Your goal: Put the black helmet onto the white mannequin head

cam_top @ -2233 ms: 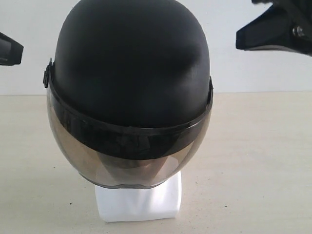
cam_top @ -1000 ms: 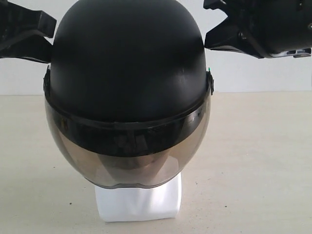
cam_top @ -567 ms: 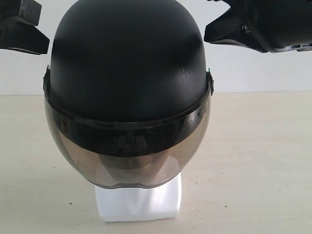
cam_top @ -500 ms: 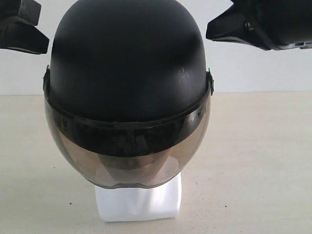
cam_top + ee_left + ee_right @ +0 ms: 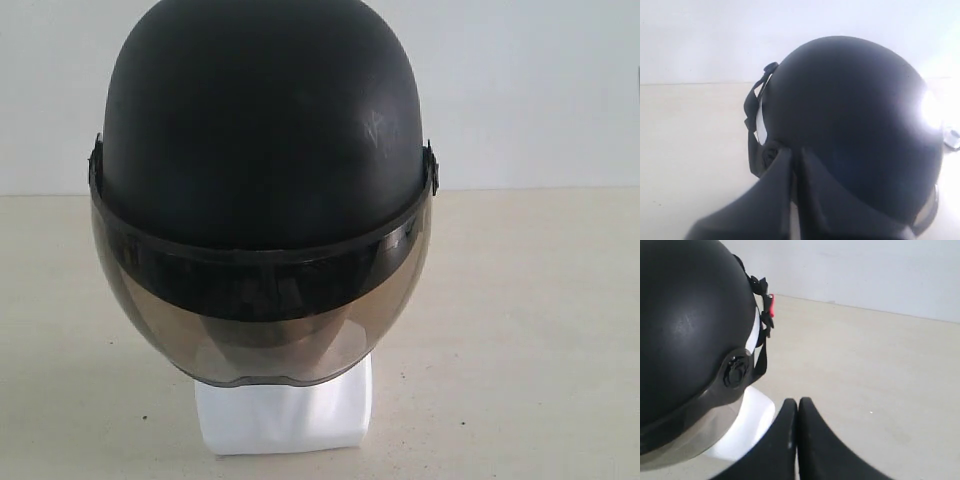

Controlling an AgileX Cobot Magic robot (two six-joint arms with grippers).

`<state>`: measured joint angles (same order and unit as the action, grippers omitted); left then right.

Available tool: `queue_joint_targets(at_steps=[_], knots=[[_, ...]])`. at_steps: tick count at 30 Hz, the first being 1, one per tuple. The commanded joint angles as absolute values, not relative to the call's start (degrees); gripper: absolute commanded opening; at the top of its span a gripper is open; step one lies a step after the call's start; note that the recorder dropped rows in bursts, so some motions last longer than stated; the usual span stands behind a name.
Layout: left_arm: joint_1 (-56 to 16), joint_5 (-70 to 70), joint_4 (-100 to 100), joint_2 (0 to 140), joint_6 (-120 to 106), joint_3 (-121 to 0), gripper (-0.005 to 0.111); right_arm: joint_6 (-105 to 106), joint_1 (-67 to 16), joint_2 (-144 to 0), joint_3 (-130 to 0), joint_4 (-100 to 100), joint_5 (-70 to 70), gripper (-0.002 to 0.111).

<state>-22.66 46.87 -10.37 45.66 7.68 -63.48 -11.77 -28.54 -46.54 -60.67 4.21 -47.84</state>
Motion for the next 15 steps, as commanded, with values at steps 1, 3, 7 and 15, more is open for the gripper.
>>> queue_joint_targets(at_steps=[1, 3, 7, 15], knots=[[-22.9, 44.4, -13.3, 37.2, 14.0, -56.3, 0.005, -12.3, -28.6, -40.9, -60.6, 6.4, -53.6, 0.000], [-22.9, 44.2, -14.6, 32.8, 14.2, -53.0, 0.005, -12.3, -28.6, -39.1, -60.6, 6.4, -56.2, 0.000], [-22.9, 44.3, -12.2, 25.3, 13.2, -47.4, 0.005, -12.3, -28.6, -36.4, -60.6, 6.4, -59.4, 0.000], [-22.9, 48.3, -18.8, 16.3, 13.2, -41.0, 0.005, -14.7, -28.6, -35.0, -60.6, 6.1, -59.3, 0.000]])
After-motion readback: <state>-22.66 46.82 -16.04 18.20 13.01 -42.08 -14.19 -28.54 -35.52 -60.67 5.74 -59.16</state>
